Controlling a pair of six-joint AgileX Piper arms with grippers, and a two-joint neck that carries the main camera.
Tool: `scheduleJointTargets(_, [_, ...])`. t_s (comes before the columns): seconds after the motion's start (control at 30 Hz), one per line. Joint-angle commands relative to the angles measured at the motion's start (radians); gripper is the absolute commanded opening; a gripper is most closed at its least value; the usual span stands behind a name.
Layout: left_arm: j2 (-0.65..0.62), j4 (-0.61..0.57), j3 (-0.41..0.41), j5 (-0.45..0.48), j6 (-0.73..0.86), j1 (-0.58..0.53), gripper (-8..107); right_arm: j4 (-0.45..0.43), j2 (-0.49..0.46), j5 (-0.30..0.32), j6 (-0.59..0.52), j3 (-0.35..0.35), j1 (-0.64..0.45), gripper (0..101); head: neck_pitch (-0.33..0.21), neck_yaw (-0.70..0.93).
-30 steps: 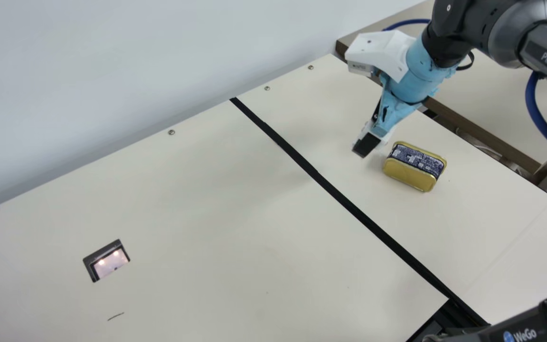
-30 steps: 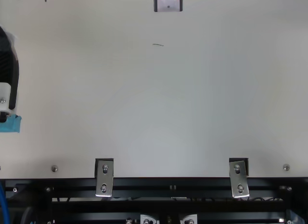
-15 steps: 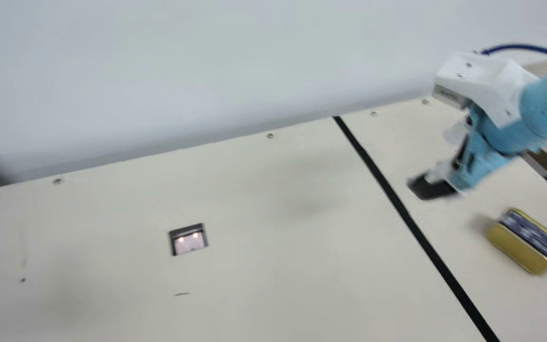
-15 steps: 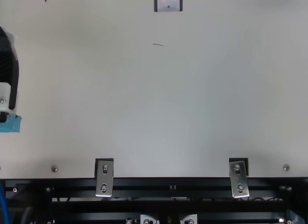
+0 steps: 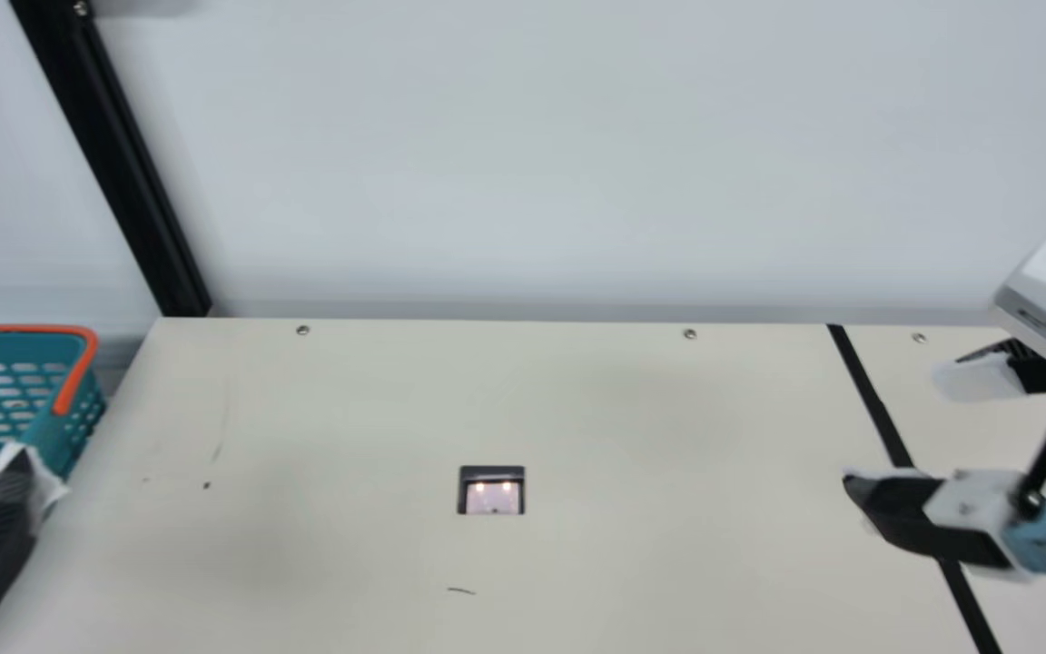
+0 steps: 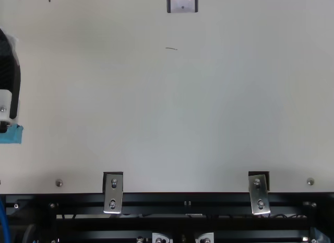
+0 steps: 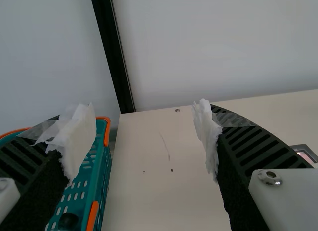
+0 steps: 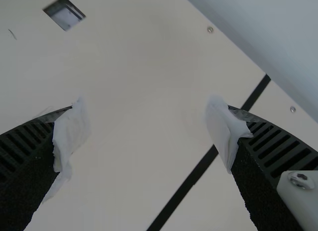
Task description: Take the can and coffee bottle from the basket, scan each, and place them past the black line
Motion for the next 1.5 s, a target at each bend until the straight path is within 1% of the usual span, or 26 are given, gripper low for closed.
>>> scheduleJointTargets(0.0, [0.000, 0.000, 0.000, 0.000, 0.000, 0.000, 90, 0.069, -0.028, 0.030, -0.010, 0.000, 0.001, 101, -0.029, 0.042])
scheduleJointTargets(0.2, [0.000, 0.000, 0.000, 0.000, 0.000, 0.000, 90, 0.189, -0.097, 0.119, -0.044, -0.001, -0.023, 101, -0.031, 0.136])
scheduleJointTargets(0.43, [0.000, 0.000, 0.000, 0.000, 0.000, 0.000, 90, 0.280, -0.171, 0.121, -0.039, 0.065, 0.034, 101, -0.032, 0.277])
scheduleJointTargets(0.6, [0.000, 0.000, 0.000, 0.000, 0.000, 0.000, 90, 0.316, -0.225, 0.121, -0.010, 0.092, 0.091, 101, -0.032, 0.339])
scheduleJointTargets(0.8, [0.000, 0.000, 0.000, 0.000, 0.000, 0.000, 90, 0.311, -0.282, 0.121, 0.051, 0.094, 0.161, 101, -0.032, 0.317])
scheduleJointTargets(0.97, [0.000, 0.000, 0.000, 0.000, 0.000, 0.000, 90, 0.290, -0.335, 0.121, 0.118, 0.079, 0.211, 101, -0.032, 0.299])
scheduleJointTargets(1.1, [0.000, 0.000, 0.000, 0.000, 0.000, 0.000, 90, 0.262, -0.377, 0.121, 0.176, 0.059, 0.243, 101, -0.032, 0.299])
scheduleJointTargets(1.2, [0.000, 0.000, 0.000, 0.000, 0.000, 0.000, 90, 0.219, -0.404, 0.121, 0.226, 0.045, 0.271, 101, -0.032, 0.299])
scheduleJointTargets(1.23, [0.000, 0.000, 0.000, 0.000, 0.000, 0.000, 90, 0.244, -0.397, 0.124, 0.198, 0.049, 0.261, 101, -0.032, 0.299])
scheduleJointTargets(1.33, [0.000, 0.000, 0.000, 0.000, 0.000, 0.000, 90, 0.223, -0.407, 0.130, 0.227, 0.044, 0.270, 101, -0.032, 0.299])
scheduleJointTargets(1.4, [0.000, 0.000, 0.000, 0.000, 0.000, 0.000, 90, 0.217, -0.408, 0.127, 0.227, 0.044, 0.270, 101, -0.032, 0.299])
scheduleJointTargets(1.43, [0.000, 0.000, 0.000, 0.000, 0.000, 0.000, 90, 0.202, -0.408, 0.116, 0.248, 0.038, 0.291, 101, -0.032, 0.299])
scheduleJointTargets(1.47, [0.000, 0.000, 0.000, 0.000, 0.000, 0.000, 90, 0.202, -0.408, 0.115, 0.251, 0.038, 0.288, 101, -0.032, 0.299])
